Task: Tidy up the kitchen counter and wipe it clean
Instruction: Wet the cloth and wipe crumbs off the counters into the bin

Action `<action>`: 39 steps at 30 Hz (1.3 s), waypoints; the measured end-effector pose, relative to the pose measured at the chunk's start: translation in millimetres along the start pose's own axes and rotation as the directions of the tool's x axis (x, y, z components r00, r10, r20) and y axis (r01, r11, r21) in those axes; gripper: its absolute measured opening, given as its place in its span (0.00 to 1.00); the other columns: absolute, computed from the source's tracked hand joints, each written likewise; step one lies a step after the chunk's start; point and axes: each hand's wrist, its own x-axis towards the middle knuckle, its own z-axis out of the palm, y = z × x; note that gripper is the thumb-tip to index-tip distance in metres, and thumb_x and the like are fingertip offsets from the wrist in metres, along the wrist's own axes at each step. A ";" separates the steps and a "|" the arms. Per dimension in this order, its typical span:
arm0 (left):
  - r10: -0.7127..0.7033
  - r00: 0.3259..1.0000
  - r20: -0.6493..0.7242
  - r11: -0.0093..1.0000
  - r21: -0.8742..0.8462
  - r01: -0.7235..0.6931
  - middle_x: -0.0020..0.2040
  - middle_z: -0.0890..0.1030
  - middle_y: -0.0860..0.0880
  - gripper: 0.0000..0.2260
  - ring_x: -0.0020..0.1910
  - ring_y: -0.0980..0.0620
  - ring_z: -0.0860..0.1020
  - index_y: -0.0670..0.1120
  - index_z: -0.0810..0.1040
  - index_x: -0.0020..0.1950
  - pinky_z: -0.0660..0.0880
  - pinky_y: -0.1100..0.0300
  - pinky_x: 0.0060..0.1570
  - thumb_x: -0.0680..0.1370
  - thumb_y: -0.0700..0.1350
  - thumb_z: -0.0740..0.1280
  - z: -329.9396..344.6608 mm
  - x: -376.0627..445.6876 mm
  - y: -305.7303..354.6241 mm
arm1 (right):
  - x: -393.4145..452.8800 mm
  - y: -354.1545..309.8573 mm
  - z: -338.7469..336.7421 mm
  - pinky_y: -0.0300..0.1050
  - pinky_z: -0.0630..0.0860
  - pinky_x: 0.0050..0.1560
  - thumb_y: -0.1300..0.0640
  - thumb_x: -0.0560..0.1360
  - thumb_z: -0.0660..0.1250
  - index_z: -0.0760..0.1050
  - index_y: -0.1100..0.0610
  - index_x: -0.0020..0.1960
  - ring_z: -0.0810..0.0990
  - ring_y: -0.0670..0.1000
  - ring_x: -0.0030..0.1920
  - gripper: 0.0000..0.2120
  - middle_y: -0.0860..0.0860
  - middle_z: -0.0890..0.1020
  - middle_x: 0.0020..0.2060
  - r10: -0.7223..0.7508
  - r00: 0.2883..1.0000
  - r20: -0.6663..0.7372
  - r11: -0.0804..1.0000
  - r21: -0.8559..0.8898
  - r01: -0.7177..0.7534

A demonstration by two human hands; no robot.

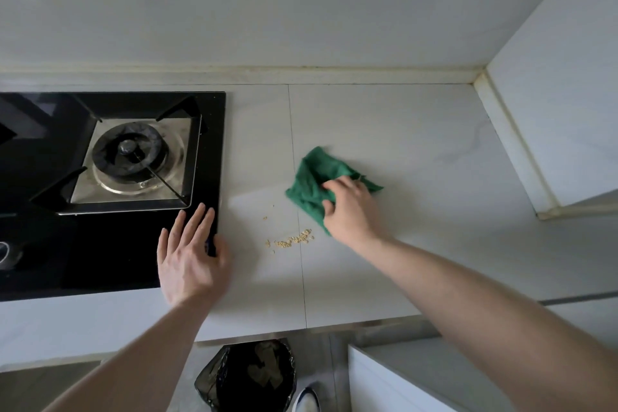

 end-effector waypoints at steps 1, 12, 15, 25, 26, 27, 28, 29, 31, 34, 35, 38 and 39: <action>0.001 1.000 0.003 1.000 -0.001 -0.001 0.78 0.68 0.60 0.26 0.81 0.55 0.59 0.56 0.73 0.75 0.51 0.51 0.81 0.77 0.53 0.59 -1.2 -0.2 0.1 | -3.4 -2.3 -1.3 0.50 0.76 0.55 0.56 0.75 0.69 0.79 0.52 0.61 0.77 0.58 0.55 0.15 0.49 0.80 0.57 -0.035 0.999 0.027 0.998 0.046 0.033; 0.018 1.000 -0.001 1.000 -0.023 -0.018 0.79 0.67 0.59 0.26 0.81 0.55 0.58 0.56 0.72 0.76 0.50 0.51 0.81 0.77 0.53 0.59 -1.4 -0.9 3.8 | -7.1 189.2 -118.5 0.56 0.74 0.58 0.61 0.76 0.66 0.78 0.56 0.65 0.74 0.67 0.60 0.18 0.60 0.77 0.63 0.526 0.789 -0.317 0.825 -0.034 -0.564; 0.015 1.000 0.001 1.000 -0.023 -0.015 0.79 0.68 0.59 0.26 0.81 0.54 0.59 0.56 0.72 0.76 0.51 0.50 0.81 0.77 0.53 0.59 -1.2 -1.1 3.3 | -30.9 227.3 -125.2 0.58 0.72 0.61 0.59 0.78 0.64 0.75 0.56 0.68 0.72 0.69 0.62 0.19 0.62 0.74 0.66 0.659 0.719 -0.220 0.712 -0.123 -0.691; 0.001 1.000 0.000 1.000 -0.019 -0.001 0.78 0.68 0.59 0.26 0.81 0.54 0.59 0.56 0.73 0.75 0.50 0.51 0.81 0.77 0.53 0.59 -2.1 -1.7 5.0 | -69.0 160.0 -61.7 0.61 0.76 0.54 0.52 0.77 0.64 0.75 0.55 0.67 0.70 0.68 0.62 0.19 0.58 0.74 0.64 0.653 0.704 -0.278 0.705 -0.117 -0.700; -0.003 1.000 0.000 1.000 -0.022 0.003 0.78 0.68 0.59 0.26 0.81 0.54 0.59 0.56 0.73 0.75 0.50 0.51 0.81 0.77 0.53 0.58 -2.7 -2.1 5.6 | -68.5 145.1 -56.8 0.61 0.77 0.52 0.53 0.76 0.65 0.76 0.55 0.66 0.70 0.67 0.62 0.19 0.58 0.74 0.62 0.638 0.717 -0.281 0.723 -0.102 -0.683; -0.006 1.000 -0.003 1.000 -0.025 0.006 0.78 0.68 0.59 0.26 0.81 0.54 0.59 0.56 0.73 0.75 0.50 0.51 0.81 0.77 0.53 0.58 -3.3 -1.9 5.8 | -67.3 129.3 -51.6 0.60 0.78 0.50 0.53 0.76 0.66 0.76 0.54 0.65 0.71 0.66 0.61 0.18 0.58 0.75 0.61 0.620 0.734 -0.277 0.745 -0.089 -0.662; -0.005 1.000 -0.007 1.000 -0.024 0.005 0.78 0.68 0.59 0.26 0.81 0.54 0.59 0.56 0.73 0.75 0.50 0.50 0.81 0.77 0.53 0.58 -4.1 -1.6 5.0 | -66.6 111.9 -45.8 0.59 0.78 0.48 0.53 0.75 0.66 0.77 0.54 0.64 0.71 0.66 0.60 0.18 0.57 0.76 0.60 0.596 0.756 -0.271 0.767 -0.086 -0.636; -0.003 1.000 -0.006 1.000 -0.024 0.002 0.78 0.68 0.59 0.26 0.81 0.54 0.59 0.55 0.73 0.75 0.50 0.50 0.81 0.77 0.53 0.58 -4.7 -1.7 5.6 | -67.4 95.1 -40.6 0.58 0.78 0.47 0.53 0.74 0.67 0.78 0.54 0.63 0.71 0.65 0.60 0.17 0.57 0.76 0.58 0.566 0.780 -0.266 0.792 -0.089 -0.604; 0.002 1.000 0.001 1.000 -0.027 -0.002 0.79 0.68 0.59 0.26 0.81 0.54 0.59 0.55 0.72 0.76 0.50 0.51 0.81 0.77 0.53 0.58 -4.9 -1.6 6.8 | -71.3 61.3 -28.7 0.57 0.79 0.45 0.53 0.74 0.69 0.78 0.53 0.61 0.72 0.63 0.60 0.16 0.55 0.76 0.56 0.488 0.836 -0.251 0.850 -0.081 -0.521; 0.002 1.000 0.002 1.000 -0.023 -0.002 0.79 0.68 0.58 0.26 0.81 0.54 0.59 0.55 0.72 0.76 0.49 0.51 0.81 0.77 0.53 0.58 -4.0 -3.6 8.5 | -78.9 16.2 -11.8 0.54 0.80 0.46 0.53 0.74 0.69 0.77 0.50 0.62 0.73 0.60 0.61 0.16 0.51 0.75 0.56 0.410 0.896 -0.168 0.908 -0.013 -0.418; 0.000 1.000 0.003 1.000 -0.022 0.000 0.79 0.68 0.59 0.26 0.81 0.54 0.59 0.56 0.72 0.76 0.50 0.51 0.81 0.77 0.53 0.58 -4.3 -4.0 8.6 | -80.8 5.5 -8.3 0.52 0.79 0.47 0.53 0.75 0.69 0.77 0.49 0.63 0.72 0.59 0.61 0.16 0.50 0.75 0.57 0.395 0.909 -0.132 0.918 0.022 -0.395; -0.006 1.000 0.005 1.000 -0.019 0.007 0.79 0.68 0.59 0.26 0.81 0.55 0.59 0.56 0.72 0.76 0.50 0.51 0.81 0.76 0.52 0.58 -5.3 -4.4 10.1 | -75.8 -2.8 -10.7 0.48 0.77 0.50 0.55 0.77 0.68 0.77 0.49 0.64 0.73 0.54 0.61 0.16 0.48 0.76 0.59 0.402 0.910 -0.097 0.902 0.210 -0.376; -0.008 1.000 0.003 1.000 -0.022 0.008 0.78 0.68 0.59 0.26 0.81 0.55 0.59 0.55 0.73 0.75 0.50 0.52 0.81 0.76 0.52 0.58 -5.6 -4.3 10.9 | -70.9 1.8 -15.9 0.48 0.77 0.50 0.55 0.76 0.68 0.77 0.50 0.63 0.74 0.54 0.61 0.16 0.48 0.76 0.60 0.424 0.897 -0.127 0.887 0.260 -0.383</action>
